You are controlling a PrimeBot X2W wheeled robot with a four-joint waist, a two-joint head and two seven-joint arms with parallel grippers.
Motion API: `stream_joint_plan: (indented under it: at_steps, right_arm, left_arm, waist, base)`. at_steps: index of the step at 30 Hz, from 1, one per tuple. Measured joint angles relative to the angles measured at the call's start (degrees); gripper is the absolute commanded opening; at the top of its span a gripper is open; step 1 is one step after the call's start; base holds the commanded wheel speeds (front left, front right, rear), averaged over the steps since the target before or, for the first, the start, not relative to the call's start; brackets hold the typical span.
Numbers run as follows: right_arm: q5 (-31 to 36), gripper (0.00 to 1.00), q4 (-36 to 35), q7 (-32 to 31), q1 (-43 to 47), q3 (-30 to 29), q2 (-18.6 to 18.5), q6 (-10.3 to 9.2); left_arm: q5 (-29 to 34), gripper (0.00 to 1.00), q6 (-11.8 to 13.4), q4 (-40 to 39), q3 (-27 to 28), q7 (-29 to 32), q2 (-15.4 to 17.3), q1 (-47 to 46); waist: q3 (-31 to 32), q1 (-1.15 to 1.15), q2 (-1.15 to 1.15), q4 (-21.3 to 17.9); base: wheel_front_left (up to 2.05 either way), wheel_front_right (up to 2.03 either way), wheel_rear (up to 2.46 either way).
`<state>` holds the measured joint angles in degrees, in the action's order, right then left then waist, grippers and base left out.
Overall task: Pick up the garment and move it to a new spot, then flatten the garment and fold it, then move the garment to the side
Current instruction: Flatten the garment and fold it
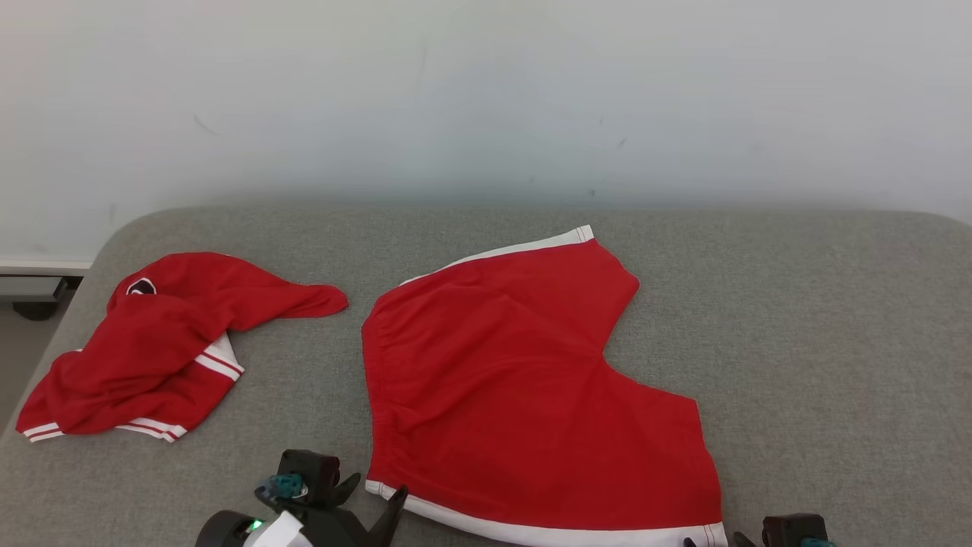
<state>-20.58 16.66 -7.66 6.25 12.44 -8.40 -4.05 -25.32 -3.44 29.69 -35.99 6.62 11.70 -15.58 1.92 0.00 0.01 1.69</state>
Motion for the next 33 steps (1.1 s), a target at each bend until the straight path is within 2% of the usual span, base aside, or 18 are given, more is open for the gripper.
stream_joint_plan:
  at_steps: [11,17,18,19,20,21,22,23,33]
  right_arm:
    - [0.02,1.0,3.27,-2.93,-3.26,0.56,0.42,-0.07]
    - [0.01,1.0,3.69,-3.46,-3.48,0.63,0.89,-0.07]
    - [0.0,0.93,3.79,-3.47,-3.49,0.66,0.94,-0.07]
    - [-0.02,0.71,3.92,-3.49,-3.52,0.67,0.97,-0.05]
    - [-0.04,0.32,4.01,-3.5,-3.58,0.68,0.98,-0.05]
    - [-0.05,0.13,4.09,-3.52,-3.69,0.69,0.98,-0.05]
    - [-0.05,0.06,4.21,-3.57,-3.92,0.71,0.98,-0.05]
    - [-0.07,0.0,4.35,-3.91,-4.27,0.73,0.99,-0.05]
    - [-1.08,0.0,4.64,-3.92,-4.46,0.45,1.07,0.36]
  left_arm:
    - [-0.31,1.0,-1.69,8.16,-1.38,0.9,-2.69,-2.98]
    - [-0.53,1.0,-2.12,10.59,-1.38,0.54,-2.83,-3.85]
    - [-0.53,1.0,-2.13,11.06,-1.37,0.41,-2.92,-3.86]
    - [-0.53,0.86,-2.13,11.62,-1.37,0.38,-3.01,-3.91]
    - [-0.53,0.41,-2.14,12.06,-1.38,0.27,-3.02,-4.03]
    - [-0.53,0.18,-2.15,12.39,-1.38,-0.09,-3.02,-4.27]
    - [-0.52,0.0,-2.2,12.62,-1.46,-0.16,-3.02,-4.71]
    - [-0.52,0.0,-2.22,12.8,-1.47,-0.21,-3.08,-5.14]
    - [-1.36,0.0,-2.71,15.3,-1.37,-3.11,-4.45,-6.0]
  waist:
    - [-0.56,0.0,0.0,-0.5]
    - [-0.73,0.0,0.0,-0.54]
    - [-0.76,0.0,0.0,-0.55]
    - [-0.78,0.0,0.0,-0.56]
    - [-0.81,0.0,0.0,-0.57]
    - [-0.83,0.0,0.0,-0.59]
    - [-0.85,0.0,0.0,-0.62]
    - [-0.86,0.0,0.0,-0.63]
    - [-0.57,0.0,0.0,-0.71]
  base:
    - [0.0,0.0,0.0]
    - [0.0,0.0,0.0]
    - [0.0,0.0,0.0]
    - [0.0,0.0,0.0]
    - [0.0,0.0,0.0]
    - [0.0,0.0,0.0]
    - [0.0,0.0,0.0]
    - [0.0,0.0,0.0]
    - [0.0,0.0,0.0]
